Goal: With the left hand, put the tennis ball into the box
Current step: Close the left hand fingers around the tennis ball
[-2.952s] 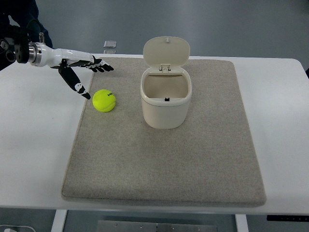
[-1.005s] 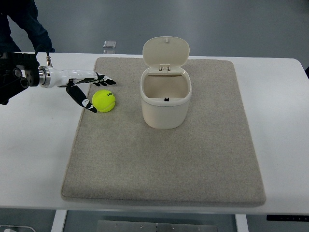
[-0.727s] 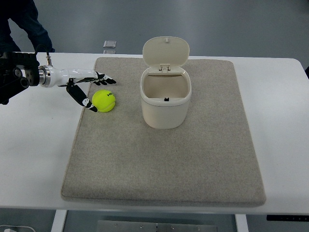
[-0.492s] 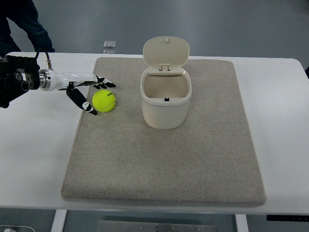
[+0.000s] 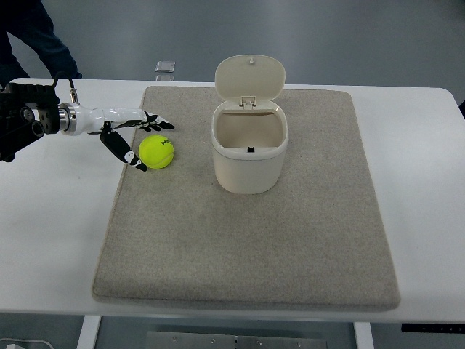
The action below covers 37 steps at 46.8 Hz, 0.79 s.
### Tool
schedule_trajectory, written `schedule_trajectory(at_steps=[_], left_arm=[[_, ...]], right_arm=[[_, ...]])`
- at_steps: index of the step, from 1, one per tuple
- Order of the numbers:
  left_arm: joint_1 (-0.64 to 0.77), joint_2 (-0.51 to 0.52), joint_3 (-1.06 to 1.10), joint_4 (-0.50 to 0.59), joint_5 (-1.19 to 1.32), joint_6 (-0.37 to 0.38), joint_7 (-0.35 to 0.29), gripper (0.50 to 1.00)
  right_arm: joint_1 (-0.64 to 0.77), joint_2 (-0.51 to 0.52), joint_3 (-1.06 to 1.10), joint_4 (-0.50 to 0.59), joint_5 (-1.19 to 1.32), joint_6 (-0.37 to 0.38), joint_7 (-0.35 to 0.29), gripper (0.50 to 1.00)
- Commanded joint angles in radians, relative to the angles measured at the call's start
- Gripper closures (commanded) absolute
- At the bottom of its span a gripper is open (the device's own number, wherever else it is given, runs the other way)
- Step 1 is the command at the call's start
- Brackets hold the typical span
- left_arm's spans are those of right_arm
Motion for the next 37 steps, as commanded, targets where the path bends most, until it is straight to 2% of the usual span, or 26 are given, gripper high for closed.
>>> schedule_trajectory(at_steps=[1, 10, 13, 18, 37], left_arm=[[0.001, 0.0, 0.001, 0.0, 0.0, 0.0, 0.0, 0.542], [0.001, -0.014, 0.003, 0.001, 0.001, 0.0, 0.0, 0.57], [0.003, -0.025, 0.006, 0.001, 0.003, 0.0, 0.0, 0.604], [0.003, -0.028, 0.008, 0.001, 0.003, 0.008, 0.0, 0.632], [-0.002, -0.023, 0.011, 0.003, 0.017, 0.011, 0.0, 0.624]], right_arm=[[0.001, 0.0, 0.0, 0.0, 0.001, 0.0, -0.001, 0.562], [-0.001, 0.0, 0.0, 0.0, -0.001, 0.0, -0.001, 0.562], [0.001, 0.0, 0.0, 0.0, -0.001, 0.0, -0.001, 0.562], [0.001, 0.0, 0.0, 0.0, -0.001, 0.0, -0.001, 0.562], [0.001, 0.0, 0.0, 0.0, 0.001, 0.0, -0.001, 0.562]])
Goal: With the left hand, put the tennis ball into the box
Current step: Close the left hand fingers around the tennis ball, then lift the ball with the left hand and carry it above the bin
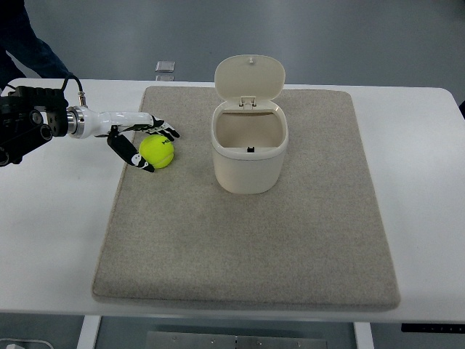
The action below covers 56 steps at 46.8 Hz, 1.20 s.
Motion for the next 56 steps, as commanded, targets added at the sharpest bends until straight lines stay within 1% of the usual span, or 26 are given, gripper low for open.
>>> schedule_trajectory(at_steps=[1, 13, 19, 20, 21, 22, 24, 26, 27, 29, 31, 32, 36, 39, 46, 54, 56], left_arm=[[-0.004, 0.001, 0.002, 0.001, 0.002, 0.001, 0.0, 0.621], [-0.004, 0.0, 0.002, -0.001, 0.006, 0.001, 0.0, 0.615], [-0.001, 0.0, 0.003, -0.005, 0.009, 0.013, 0.0, 0.636], [-0.001, 0.0, 0.003, -0.007, 0.01, 0.018, 0.0, 0.656], [-0.001, 0.0, 0.003, -0.007, 0.012, 0.022, 0.0, 0.69], [-0.001, 0.0, 0.003, -0.007, 0.015, 0.027, 0.0, 0.709], [-0.001, 0.0, 0.003, -0.007, 0.019, 0.032, 0.0, 0.731], [-0.003, 0.0, 0.006, -0.007, 0.019, 0.035, 0.0, 0.776], [-0.003, 0.0, 0.006, -0.009, 0.019, 0.035, 0.0, 0.786], [-0.003, 0.0, 0.006, -0.009, 0.019, 0.035, 0.0, 0.793], [-0.004, 0.0, 0.006, -0.007, 0.019, 0.035, 0.0, 0.827], [-0.006, 0.001, 0.006, -0.007, 0.018, 0.035, 0.0, 0.836], [-0.013, 0.001, 0.006, -0.007, 0.018, 0.036, 0.0, 0.862], [-0.02, 0.001, 0.005, -0.002, 0.016, 0.038, 0.003, 0.864], [-0.029, 0.0, -0.003, 0.001, 0.006, 0.041, 0.008, 0.844], [-0.04, 0.0, -0.012, 0.002, -0.008, 0.045, 0.011, 0.853], [-0.043, 0.0, -0.017, 0.001, -0.013, 0.059, 0.011, 0.855]], right_arm=[[0.0, 0.0, 0.0, 0.0, 0.001, 0.0, -0.001, 0.562], [0.0, 0.0, 0.0, 0.002, 0.0, 0.0, -0.001, 0.562], [-0.001, 0.0, 0.0, 0.0, 0.0, 0.0, -0.001, 0.562], [0.0, 0.0, 0.0, 0.0, 0.0, 0.0, -0.001, 0.562], [0.0, 0.0, 0.0, 0.0, 0.0, 0.0, -0.001, 0.562], [0.0, 0.0, 0.0, 0.0, 0.001, 0.0, 0.001, 0.562], [0.0, 0.0, 0.0, 0.0, 0.0, 0.0, 0.001, 0.562], [-0.001, 0.0, 0.0, 0.0, 0.0, 0.0, 0.001, 0.562], [0.0, 0.0, 0.0, 0.0, 0.001, 0.0, -0.001, 0.562], [0.0, 0.0, 0.0, 0.002, 0.0, 0.0, -0.001, 0.562], [-0.001, 0.0, 0.0, 0.0, 0.0, 0.0, -0.001, 0.562], [-0.001, 0.0, 0.0, 0.0, 0.001, 0.0, 0.001, 0.562], [0.0, 0.0, 0.0, 0.0, 0.0, 0.0, 0.001, 0.562], [0.0, 0.0, 0.0, 0.0, 0.0, 0.0, 0.001, 0.562], [0.0, 0.0, 0.0, 0.002, 0.0, 0.0, 0.001, 0.562], [0.0, 0.0, 0.0, 0.0, 0.001, 0.0, -0.001, 0.562], [-0.001, 0.0, 0.0, 0.0, 0.0, 0.0, -0.001, 0.562]])
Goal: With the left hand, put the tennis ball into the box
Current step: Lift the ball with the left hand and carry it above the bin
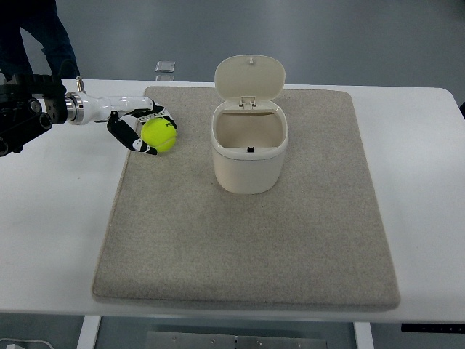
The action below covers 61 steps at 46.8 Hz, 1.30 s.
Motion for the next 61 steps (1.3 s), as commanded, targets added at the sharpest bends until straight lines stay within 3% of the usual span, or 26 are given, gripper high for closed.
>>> schedule_trajectory(at_steps=[1, 15, 26, 35, 40, 49, 61], left_arm=[[-0.008, -0.001, -0.012, -0.002, -0.011, 0.025, 0.001, 0.855], [-0.019, -0.005, -0.191, 0.043, -0.238, 0.121, 0.005, 0.907], [-0.033, -0.007, -0.234, 0.055, -0.556, 0.184, 0.004, 0.943], [-0.074, -0.01, -0.296, 0.048, -0.76, 0.179, 0.004, 0.945], [-0.102, -0.069, -0.375, 0.038, -0.8, 0.174, 0.004, 0.943], [-0.143, -0.093, -0.524, -0.061, -0.801, 0.165, 0.004, 0.943], [-0.157, -0.091, -0.524, -0.281, -0.774, 0.112, 0.004, 0.915]], right_arm=[[-0.001, 0.0, 0.0, 0.0, 0.0, 0.0, -0.001, 0.562], [-0.001, 0.0, 0.0, 0.0, 0.0, 0.0, -0.001, 0.562], [0.0, 0.0, 0.0, 0.0, 0.0, 0.0, 0.001, 0.562], [0.0, 0.0, 0.0, 0.001, 0.0, 0.0, -0.001, 0.562], [0.0, 0.0, 0.0, 0.001, 0.001, 0.0, -0.001, 0.562], [0.0, 0.0, 0.0, 0.0, 0.0, 0.0, -0.001, 0.562], [0.0, 0.0, 0.0, 0.0, 0.0, 0.0, -0.001, 0.562]])
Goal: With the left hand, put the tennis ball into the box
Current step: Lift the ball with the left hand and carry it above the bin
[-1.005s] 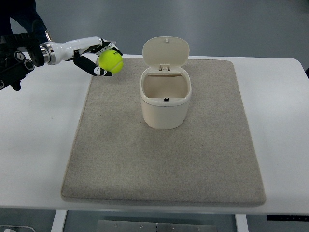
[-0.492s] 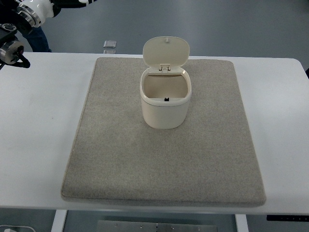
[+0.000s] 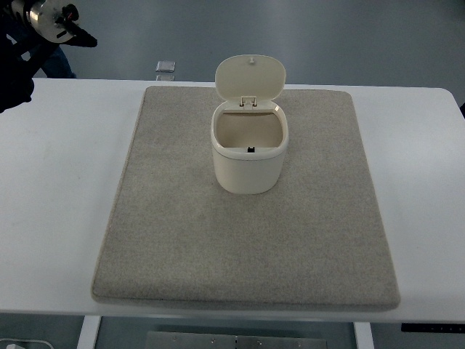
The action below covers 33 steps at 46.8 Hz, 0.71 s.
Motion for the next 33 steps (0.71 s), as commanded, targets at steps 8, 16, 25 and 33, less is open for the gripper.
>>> schedule_trajectory(at_steps=[8, 16, 25, 33], left_arm=[[0.016, 0.014, 0.03, -0.198, 0.056, -0.015, 0.002, 0.904], [0.027, 0.022, 0.093, -0.25, 0.137, -0.018, 0.003, 0.9], [0.036, 0.021, 0.18, -0.277, 0.207, -0.02, 0.003, 0.887], [0.039, 0.021, 0.255, -0.277, 0.252, -0.023, 0.003, 0.879]], right_arm=[[-0.001, 0.0, 0.0, 0.0, 0.001, 0.0, -0.001, 0.562], [0.001, 0.0, 0.0, 0.0, 0.0, 0.0, 0.001, 0.562], [0.001, 0.0, 0.0, 0.001, 0.001, 0.0, -0.001, 0.562], [0.001, 0.0, 0.0, 0.0, 0.001, 0.0, -0.001, 0.562]])
